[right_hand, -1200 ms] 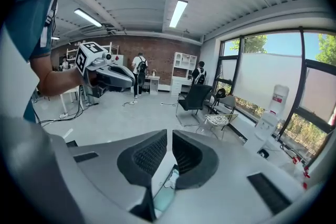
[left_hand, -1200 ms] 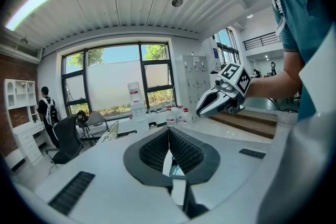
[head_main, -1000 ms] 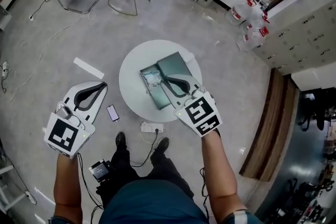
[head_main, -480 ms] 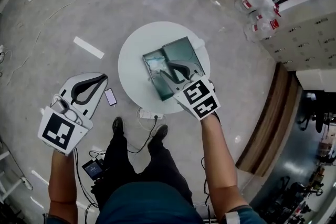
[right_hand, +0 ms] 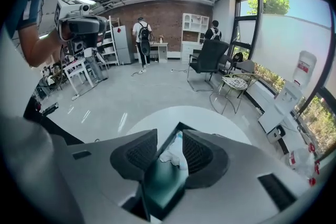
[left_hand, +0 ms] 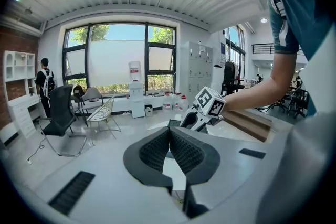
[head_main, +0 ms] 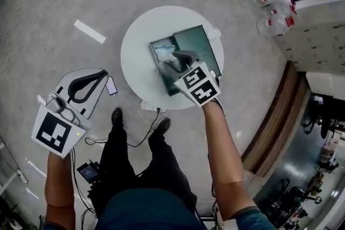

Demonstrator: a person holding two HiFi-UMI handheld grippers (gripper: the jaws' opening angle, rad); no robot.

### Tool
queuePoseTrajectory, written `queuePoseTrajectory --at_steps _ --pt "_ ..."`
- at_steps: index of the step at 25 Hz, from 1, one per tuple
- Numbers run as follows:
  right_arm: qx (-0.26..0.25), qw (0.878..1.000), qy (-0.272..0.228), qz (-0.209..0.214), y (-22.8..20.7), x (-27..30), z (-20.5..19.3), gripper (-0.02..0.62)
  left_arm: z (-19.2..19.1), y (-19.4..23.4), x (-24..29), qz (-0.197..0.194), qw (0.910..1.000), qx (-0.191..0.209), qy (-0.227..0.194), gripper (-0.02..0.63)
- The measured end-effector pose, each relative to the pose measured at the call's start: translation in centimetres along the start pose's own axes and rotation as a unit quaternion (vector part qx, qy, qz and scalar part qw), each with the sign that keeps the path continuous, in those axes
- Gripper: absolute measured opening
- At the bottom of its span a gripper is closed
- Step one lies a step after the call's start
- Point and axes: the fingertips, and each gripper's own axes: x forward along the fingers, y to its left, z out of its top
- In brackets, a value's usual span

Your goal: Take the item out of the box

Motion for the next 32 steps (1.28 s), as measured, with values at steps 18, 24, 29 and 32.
queuePoseTrajectory --at_steps 18,24,29,32 --pt "-0.082 0.990 0.117 0.015 -0.3 10.6 -7.9 0.155 -6.6 1.5 2.3 0.002 0.9991 -0.035 0.026 0.020" --pt "-0.123 0.981 0.150 -0.001 -1.1 11.8 -8.9 0.107 -6.9 1.8 2.6 0.004 0.9988 -0.038 0.030 0.020" --pt "-0.135 0.977 0.168 -0.010 -0.8 12.2 -9.3 0.052 -7.3 1.5 2.3 0.004 0.9990 -0.033 0.029 0.020" --pt "-0.112 0.981 0.159 -0.010 -0.6 11.4 -9.1 0.046 -6.8 1.3 2.1 0.004 0.9992 -0.030 0.028 0.020"
